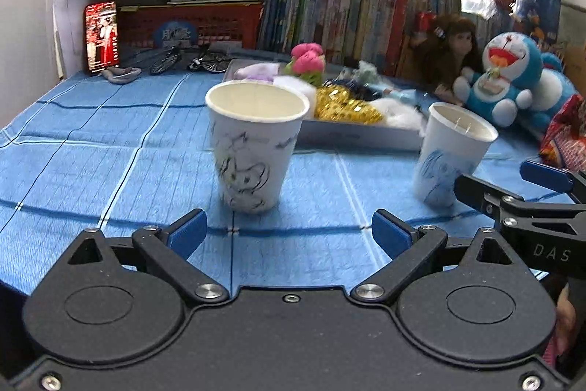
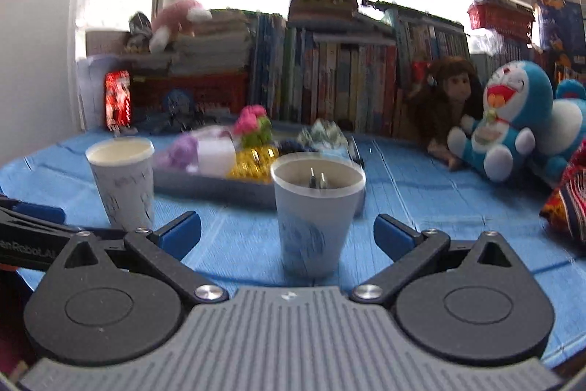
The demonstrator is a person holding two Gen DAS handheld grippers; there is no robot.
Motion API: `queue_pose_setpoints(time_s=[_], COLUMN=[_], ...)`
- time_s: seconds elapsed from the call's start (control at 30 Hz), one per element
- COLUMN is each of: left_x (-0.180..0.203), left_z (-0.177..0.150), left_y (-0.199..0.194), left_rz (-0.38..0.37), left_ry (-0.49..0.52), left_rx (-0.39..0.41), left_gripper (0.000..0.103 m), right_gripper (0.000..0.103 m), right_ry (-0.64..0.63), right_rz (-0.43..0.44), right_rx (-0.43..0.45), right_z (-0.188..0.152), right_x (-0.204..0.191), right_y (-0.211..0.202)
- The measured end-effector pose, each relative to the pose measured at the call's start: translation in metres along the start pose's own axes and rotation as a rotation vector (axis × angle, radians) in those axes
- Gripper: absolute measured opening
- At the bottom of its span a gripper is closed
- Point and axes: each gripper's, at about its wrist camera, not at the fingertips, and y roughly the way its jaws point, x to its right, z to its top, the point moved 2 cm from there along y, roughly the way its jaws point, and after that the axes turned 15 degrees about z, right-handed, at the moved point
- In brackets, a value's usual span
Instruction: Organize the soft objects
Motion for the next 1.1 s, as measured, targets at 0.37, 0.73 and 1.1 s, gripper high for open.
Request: queue_pose_setpoints(time_s=[0.37, 0.73, 1.1], left_x=[0.002, 0.011, 0.011], left_z=[-0.021, -0.021, -0.021], left_y=[0.032, 0.040, 0.042], left_rz=[0.063, 0.096, 0.100], left_ry=[0.027, 0.064, 0.061], left_rx=[-0.039, -0.036, -0.044], left_gripper=[0.098, 0.103, 0.103], right_gripper=[0.103, 0.103, 0.103], right_ry=[0.035, 0.070, 0.072], right_rz=[-0.063, -0.056, -0.045], right_rx=[-0.099, -0.113, -0.129], right_z=[-0.035, -0.044, -0.043], right_x=[0.011, 0.014, 0.015], right_y=[0.025, 0.031, 0.033])
